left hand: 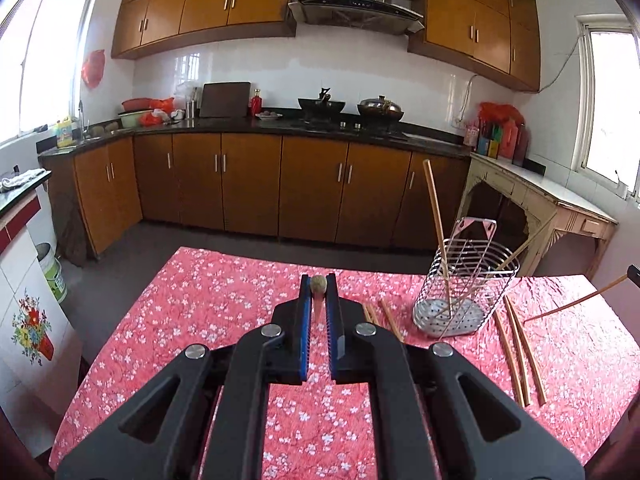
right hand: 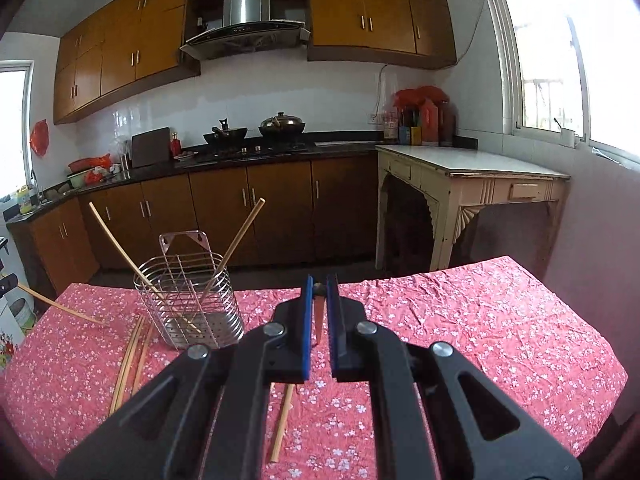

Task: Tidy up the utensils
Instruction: 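Lift both held chopsticks and carry them over the wire holder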

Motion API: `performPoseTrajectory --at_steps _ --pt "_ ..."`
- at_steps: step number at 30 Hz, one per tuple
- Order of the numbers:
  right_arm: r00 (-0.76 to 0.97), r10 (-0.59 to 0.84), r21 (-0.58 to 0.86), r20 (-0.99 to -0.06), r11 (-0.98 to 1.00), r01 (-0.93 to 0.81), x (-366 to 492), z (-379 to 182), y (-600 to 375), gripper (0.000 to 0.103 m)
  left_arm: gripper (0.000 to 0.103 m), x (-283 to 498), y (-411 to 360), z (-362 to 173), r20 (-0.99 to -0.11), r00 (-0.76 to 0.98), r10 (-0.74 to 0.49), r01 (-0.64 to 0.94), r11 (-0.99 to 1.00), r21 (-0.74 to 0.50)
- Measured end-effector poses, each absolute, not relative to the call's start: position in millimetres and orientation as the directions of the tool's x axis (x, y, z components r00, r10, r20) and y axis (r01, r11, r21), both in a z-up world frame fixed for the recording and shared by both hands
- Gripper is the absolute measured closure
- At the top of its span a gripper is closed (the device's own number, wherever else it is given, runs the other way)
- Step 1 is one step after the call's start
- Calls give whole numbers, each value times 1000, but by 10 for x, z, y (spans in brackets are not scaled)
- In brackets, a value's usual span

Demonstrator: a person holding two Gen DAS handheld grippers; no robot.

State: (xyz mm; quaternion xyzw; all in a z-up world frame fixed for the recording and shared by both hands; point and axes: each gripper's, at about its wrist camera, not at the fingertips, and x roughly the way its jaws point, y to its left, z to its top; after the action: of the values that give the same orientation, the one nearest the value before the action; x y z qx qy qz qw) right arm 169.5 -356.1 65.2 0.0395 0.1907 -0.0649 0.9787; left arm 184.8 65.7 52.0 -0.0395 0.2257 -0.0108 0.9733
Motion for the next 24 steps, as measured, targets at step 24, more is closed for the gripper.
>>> performPoseTrajectory --at_steps 24 --pt "945 53 165 -322 986 1 1643 1331 -3567 95 96 1845 435 884 -376 922 -93 61 993 -97"
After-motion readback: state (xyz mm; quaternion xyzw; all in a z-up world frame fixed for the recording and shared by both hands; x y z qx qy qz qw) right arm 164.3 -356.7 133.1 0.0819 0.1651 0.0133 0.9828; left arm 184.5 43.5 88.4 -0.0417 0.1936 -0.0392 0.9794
